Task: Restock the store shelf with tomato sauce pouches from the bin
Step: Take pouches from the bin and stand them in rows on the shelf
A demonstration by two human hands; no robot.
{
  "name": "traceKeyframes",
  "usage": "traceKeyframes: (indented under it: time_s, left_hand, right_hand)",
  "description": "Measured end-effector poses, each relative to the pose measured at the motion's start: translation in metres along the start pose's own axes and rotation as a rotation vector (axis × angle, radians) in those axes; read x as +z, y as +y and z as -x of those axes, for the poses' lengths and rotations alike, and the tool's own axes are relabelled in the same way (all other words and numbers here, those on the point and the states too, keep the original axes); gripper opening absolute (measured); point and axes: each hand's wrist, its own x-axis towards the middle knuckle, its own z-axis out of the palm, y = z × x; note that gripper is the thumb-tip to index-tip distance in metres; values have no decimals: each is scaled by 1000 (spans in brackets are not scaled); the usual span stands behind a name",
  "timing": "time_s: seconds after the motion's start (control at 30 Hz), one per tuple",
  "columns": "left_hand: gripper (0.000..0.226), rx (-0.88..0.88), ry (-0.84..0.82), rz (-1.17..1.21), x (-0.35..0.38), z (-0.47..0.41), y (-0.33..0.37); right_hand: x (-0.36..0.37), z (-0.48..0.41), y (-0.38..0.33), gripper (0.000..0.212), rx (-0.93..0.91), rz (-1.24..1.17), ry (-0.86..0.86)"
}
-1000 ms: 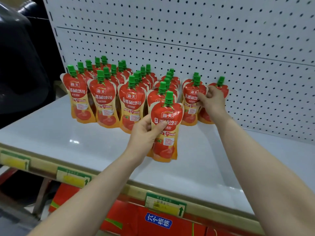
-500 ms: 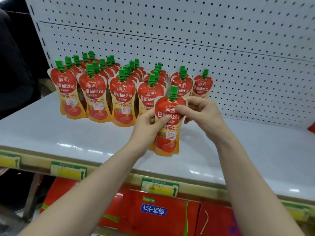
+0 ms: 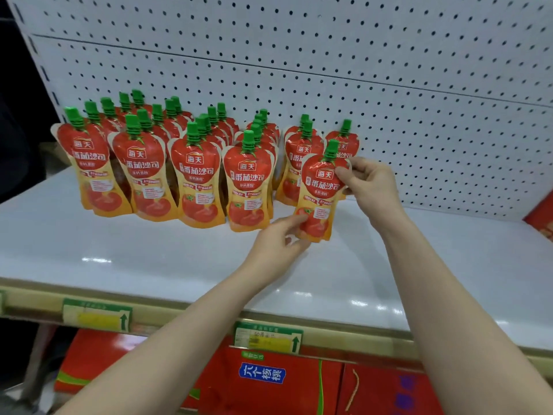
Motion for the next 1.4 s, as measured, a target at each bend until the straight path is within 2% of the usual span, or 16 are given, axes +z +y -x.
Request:
traceKeyframes:
  time_s: [0.13, 0.33, 0.57, 0.8, 0.93, 1.13, 1.27, 1.4]
  left_hand:
    - [57, -4, 24, -170, 8, -18, -10]
    - [69, -48, 12, -192, 13, -35, -23]
    - [71, -110, 10, -225, 14, -44, -25]
    - [71, -123, 10, -204, 13, -43, -25]
    - [67, -113, 11, -164, 9, -37, -19]
    - [42, 23, -24, -18, 8, 6, 8]
    - [30, 146, -101, 78, 21, 61, 25]
    - [26, 195, -221, 195, 52, 123, 32]
  right_hand:
    - [15, -20, 10, 11, -22, -14, 30]
    - [31, -44, 20, 14, -73, 6, 3]
    - [31, -51, 28, 21, -133, 11, -103]
    - [27, -54, 34, 19, -131, 168, -116]
    - [13, -41, 32, 24, -96, 302, -53]
    - [-24, 60, 27, 25, -27, 499, 102]
    - [-47, 171, 23, 22, -26, 615, 290]
    - [-70, 301, 30, 19, 40, 648, 510]
